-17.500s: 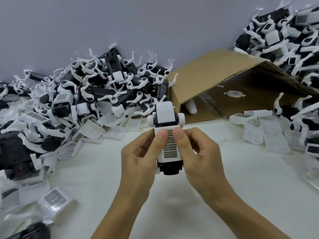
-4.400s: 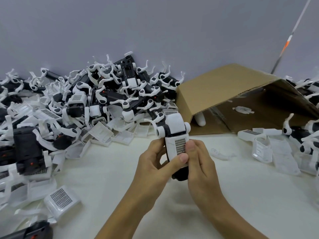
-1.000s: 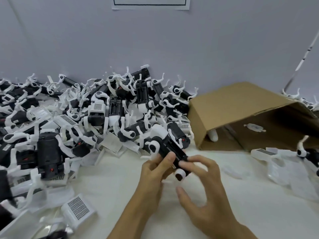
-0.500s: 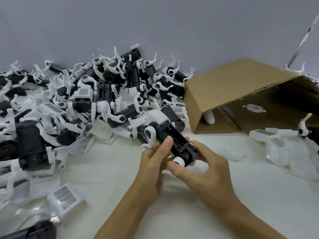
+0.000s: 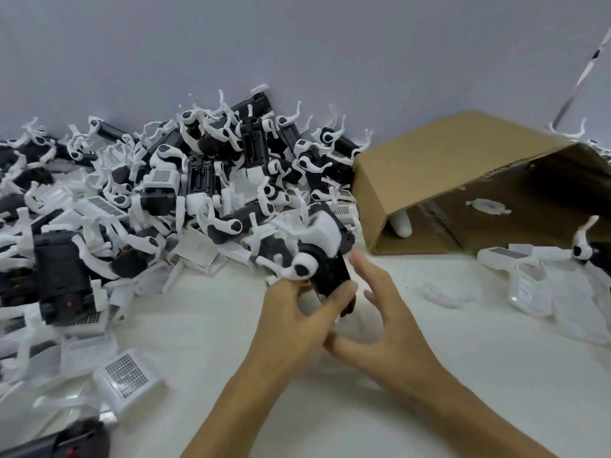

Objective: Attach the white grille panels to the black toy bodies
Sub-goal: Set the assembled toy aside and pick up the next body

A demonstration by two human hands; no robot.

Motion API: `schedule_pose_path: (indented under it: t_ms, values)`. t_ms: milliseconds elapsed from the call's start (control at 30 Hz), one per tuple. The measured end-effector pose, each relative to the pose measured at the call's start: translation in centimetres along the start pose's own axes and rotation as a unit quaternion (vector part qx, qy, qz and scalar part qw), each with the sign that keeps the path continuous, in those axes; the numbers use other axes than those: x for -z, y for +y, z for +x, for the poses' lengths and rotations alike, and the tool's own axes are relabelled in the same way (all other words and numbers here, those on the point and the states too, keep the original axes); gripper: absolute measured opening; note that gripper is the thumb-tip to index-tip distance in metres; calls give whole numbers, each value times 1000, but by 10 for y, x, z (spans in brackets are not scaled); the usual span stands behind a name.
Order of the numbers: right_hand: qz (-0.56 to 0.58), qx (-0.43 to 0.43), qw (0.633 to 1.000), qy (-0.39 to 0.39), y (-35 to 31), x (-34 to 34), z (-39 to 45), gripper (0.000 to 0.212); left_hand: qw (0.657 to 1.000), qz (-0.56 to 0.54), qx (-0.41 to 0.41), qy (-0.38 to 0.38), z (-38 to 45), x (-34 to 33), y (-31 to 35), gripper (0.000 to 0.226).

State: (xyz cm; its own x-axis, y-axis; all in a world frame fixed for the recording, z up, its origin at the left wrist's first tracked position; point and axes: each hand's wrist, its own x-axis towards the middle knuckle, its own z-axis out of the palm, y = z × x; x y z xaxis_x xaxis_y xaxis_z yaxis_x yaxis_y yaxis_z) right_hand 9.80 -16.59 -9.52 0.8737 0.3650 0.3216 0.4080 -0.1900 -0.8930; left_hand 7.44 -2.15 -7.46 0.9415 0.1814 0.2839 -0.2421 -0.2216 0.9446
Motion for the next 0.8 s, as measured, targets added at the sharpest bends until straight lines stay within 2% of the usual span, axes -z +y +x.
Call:
schedule_pose_path:
  t_ms: [100, 167, 233, 267, 533, 633, 800]
  values:
    - [29, 80, 996, -9, -1, 0, -3, 97, 969, 166, -184, 23, 2, 6, 4, 33]
    - [67, 119, 991, 3, -4, 3, -5, 91, 908, 312, -277, 27, 4, 13, 2, 47]
    - [64, 127, 989, 39, -7, 4, -7, 91, 843, 434, -316, 41, 5, 18, 3, 62]
    - [51, 124, 989, 56, -9, 5, -8, 91, 833, 452, -318, 33, 4, 18, 4, 68]
    - [-79, 148, 979, 114, -17, 3, -9, 79, 841, 443, -310, 9, 2, 20, 8, 77]
    - [-79, 148, 976, 141, -22, 3, -8, 63, 845, 434, -311, 8, 3, 19, 6, 75]
    - [-62, 113, 985, 111, -16, 5, -9, 69, 844, 433, -316, 8, 4, 21, 4, 73]
